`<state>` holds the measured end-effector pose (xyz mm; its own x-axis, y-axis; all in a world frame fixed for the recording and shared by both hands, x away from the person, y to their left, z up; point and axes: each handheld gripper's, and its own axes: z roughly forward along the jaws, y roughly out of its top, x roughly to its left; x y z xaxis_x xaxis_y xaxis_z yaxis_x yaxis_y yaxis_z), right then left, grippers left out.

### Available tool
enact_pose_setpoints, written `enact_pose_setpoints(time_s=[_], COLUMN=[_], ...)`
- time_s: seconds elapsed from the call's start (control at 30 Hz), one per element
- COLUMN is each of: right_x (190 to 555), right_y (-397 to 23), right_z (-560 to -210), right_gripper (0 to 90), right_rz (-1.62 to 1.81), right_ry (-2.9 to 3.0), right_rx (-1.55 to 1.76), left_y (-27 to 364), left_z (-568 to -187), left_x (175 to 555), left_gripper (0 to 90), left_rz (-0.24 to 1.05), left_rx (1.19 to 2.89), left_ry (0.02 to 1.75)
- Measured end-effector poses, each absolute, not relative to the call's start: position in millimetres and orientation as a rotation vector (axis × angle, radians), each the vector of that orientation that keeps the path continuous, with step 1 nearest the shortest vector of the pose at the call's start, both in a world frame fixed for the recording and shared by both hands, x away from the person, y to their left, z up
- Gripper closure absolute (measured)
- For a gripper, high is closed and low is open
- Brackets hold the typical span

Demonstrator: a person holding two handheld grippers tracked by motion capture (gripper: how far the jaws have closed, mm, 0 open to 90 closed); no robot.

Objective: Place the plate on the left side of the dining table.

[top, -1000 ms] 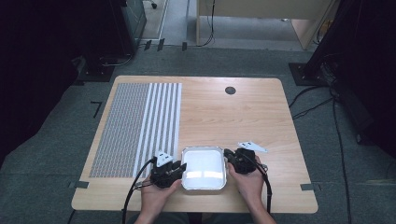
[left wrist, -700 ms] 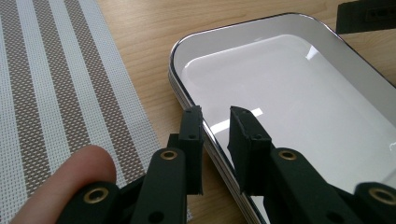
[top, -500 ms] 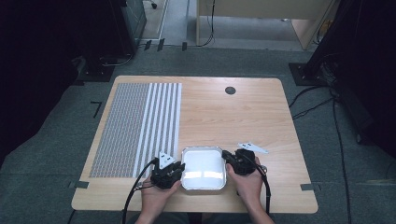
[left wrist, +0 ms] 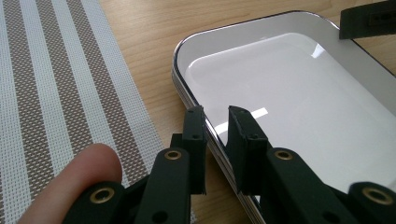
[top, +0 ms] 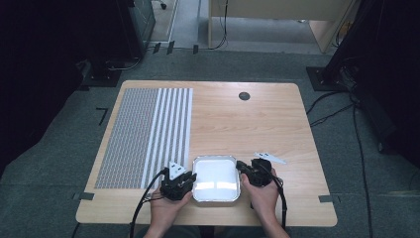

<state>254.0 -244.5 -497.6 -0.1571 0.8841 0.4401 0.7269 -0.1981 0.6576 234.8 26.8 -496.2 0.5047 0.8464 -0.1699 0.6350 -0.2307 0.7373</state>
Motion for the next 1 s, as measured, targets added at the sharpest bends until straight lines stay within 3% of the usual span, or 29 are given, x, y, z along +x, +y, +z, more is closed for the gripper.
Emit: enact_pose_setpoints(time_s=[0.2, 0.27, 0.6, 1.0], right_x=[250.2, 248.4, 244.5, 238.2], right_y=[-235.2, -231.1, -232.2, -243.2], right_z=[-496.2, -495.4, -492.7, -479.9], right_gripper=[83.6, 87.5, 89.7, 90.0], right_rz=[1.204, 1.163, 1.194, 1.205], right_ry=[1.858, 1.864, 1.797, 1.703], right_rx=[1.839, 1.799, 1.847, 1.831], left_y=[26.3, 26.0, 24.3, 21.0], left_z=[-496.5, -496.6, -497.9, -491.3], left_x=[234.6, 234.5, 234.5, 229.6], left_gripper=[78.2, 78.1, 77.6, 64.7], left_rz=[0.350, 0.354, 0.362, 0.340], left_rx=[1.962, 1.962, 1.972, 1.925], left_ry=[1.214, 1.212, 1.211, 1.205])
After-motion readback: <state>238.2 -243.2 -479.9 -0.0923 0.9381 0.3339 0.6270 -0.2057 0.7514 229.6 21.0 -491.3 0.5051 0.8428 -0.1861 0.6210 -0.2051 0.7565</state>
